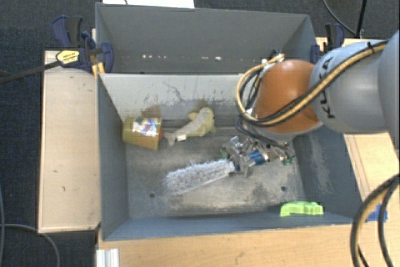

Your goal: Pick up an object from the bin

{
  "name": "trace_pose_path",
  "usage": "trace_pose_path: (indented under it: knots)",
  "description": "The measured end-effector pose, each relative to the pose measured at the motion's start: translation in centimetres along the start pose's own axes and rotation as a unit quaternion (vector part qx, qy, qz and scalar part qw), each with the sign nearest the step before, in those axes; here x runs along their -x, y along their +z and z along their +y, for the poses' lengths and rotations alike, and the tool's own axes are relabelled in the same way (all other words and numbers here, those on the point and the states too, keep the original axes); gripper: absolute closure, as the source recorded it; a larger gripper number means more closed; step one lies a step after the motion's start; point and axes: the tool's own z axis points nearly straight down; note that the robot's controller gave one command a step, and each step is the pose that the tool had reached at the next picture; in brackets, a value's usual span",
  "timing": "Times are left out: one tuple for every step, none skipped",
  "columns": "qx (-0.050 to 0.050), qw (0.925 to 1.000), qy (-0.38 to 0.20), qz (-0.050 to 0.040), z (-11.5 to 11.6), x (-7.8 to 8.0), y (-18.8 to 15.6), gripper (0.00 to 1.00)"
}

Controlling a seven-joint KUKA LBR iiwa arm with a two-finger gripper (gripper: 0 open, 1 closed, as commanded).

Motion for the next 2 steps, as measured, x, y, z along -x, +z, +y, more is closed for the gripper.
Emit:
trace_pose_path:
  knots:
    - [0.0,1.0,0.0,0.0006,0.0,0.0,-0.19,1.0]
    - [0.002,1.0,0.0,0.0058,0.04,-0.16,-0.71,1.0]
